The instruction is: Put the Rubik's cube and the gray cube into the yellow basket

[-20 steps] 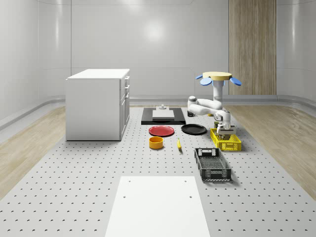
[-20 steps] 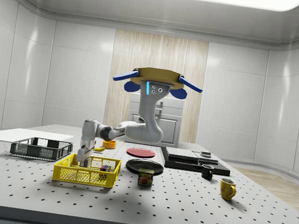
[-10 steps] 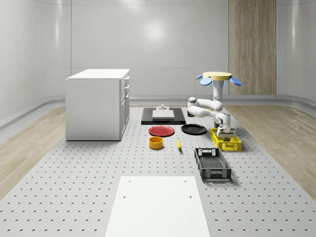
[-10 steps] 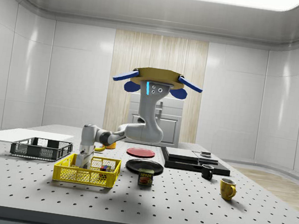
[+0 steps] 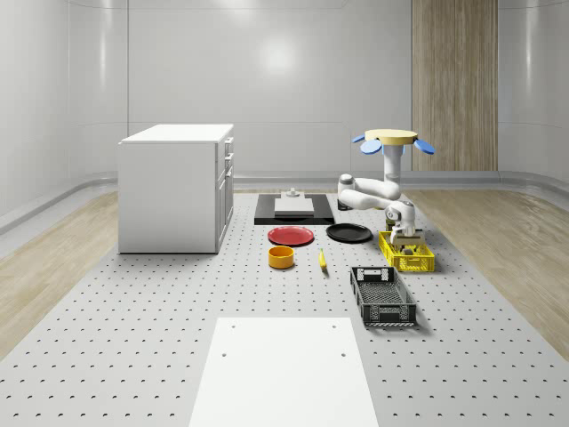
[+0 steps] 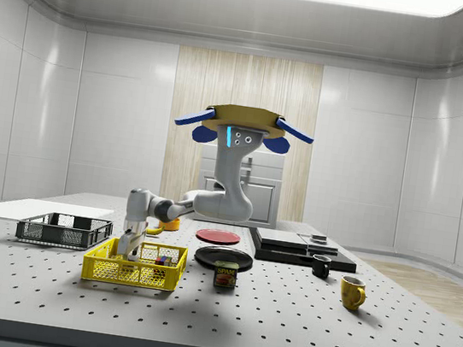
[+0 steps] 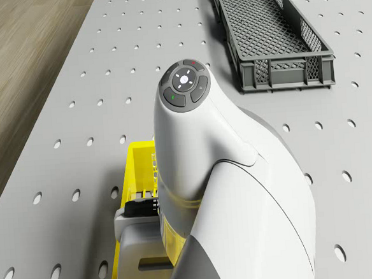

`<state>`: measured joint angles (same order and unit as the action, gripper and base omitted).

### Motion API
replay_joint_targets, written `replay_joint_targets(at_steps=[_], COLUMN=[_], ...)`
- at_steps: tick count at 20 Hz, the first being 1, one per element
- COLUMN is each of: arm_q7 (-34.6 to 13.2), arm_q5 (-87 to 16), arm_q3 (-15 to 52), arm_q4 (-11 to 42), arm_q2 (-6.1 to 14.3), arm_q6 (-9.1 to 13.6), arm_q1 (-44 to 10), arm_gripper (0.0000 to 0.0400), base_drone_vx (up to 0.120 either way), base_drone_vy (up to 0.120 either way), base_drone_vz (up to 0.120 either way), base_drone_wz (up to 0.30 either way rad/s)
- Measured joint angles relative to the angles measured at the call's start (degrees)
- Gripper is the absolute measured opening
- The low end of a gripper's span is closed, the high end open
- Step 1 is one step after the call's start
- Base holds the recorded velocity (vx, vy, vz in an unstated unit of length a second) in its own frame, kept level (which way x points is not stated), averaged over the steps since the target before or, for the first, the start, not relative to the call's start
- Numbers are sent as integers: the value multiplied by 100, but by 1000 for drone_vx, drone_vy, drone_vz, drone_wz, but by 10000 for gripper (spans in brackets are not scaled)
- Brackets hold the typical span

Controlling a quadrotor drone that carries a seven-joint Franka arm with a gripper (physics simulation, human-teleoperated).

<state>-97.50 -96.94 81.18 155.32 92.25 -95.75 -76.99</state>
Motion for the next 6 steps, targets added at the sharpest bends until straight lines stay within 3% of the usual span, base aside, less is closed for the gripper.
replay_joint_targets(at_steps=[6], arm_q7=[12], arm_q5=[274], arm_q3=[299], arm_q4=[41], arm_q2=[11], arm_q6=[117], arm_q1=[40], arm_gripper=[398], base_drone_vx=[0], base_drone_vy=[0], base_drone_vz=[0], base_drone_wz=[0])
